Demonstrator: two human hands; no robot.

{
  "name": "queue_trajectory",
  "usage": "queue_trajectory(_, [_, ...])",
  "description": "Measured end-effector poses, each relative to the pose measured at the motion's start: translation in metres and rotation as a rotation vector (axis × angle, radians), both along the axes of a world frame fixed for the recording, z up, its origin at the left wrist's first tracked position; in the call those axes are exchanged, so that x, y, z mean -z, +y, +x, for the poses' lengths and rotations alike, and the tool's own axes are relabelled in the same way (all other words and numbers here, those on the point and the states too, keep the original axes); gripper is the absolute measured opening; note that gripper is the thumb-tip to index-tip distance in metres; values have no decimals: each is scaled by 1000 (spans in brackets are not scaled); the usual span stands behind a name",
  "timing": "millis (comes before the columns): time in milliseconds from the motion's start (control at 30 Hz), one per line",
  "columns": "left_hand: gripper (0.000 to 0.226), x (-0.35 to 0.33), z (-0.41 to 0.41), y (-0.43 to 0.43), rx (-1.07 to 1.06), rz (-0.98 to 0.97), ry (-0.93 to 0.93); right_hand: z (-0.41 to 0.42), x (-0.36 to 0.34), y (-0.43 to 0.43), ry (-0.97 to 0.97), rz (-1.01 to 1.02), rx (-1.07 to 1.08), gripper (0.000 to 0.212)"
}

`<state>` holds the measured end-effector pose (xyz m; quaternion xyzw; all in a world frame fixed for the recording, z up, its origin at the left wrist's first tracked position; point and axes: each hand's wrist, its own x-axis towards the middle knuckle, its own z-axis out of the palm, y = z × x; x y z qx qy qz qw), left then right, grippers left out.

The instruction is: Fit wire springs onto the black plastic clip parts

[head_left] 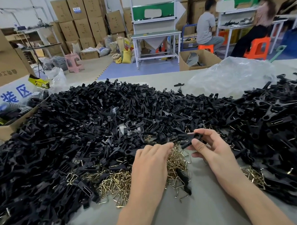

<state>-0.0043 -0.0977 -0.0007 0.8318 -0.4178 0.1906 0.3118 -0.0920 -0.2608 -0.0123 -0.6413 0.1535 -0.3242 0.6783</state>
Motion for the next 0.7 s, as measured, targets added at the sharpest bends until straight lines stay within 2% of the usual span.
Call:
queue_trajectory(100, [17,-1,-1,-1,3,-11,5,0,1,-1,2,12,-14,24])
queue_trajectory(200, [20,-2,-4,-1,-4,-162,261,-1,0,-2,2,28,-24,28])
queue_trajectory(267, [13,-3,-2,-1,11,-290,435,-1,1,-3,-7,35,-34,26])
queue_trajectory(433, [9,-10,-6,-2,48,-449,507,-2,-2,-1,-54,103,-49,26])
queue_trajectory(700, [4,-18,-9,-3,146,-685,845,-1,-8,5,-149,258,-99,22])
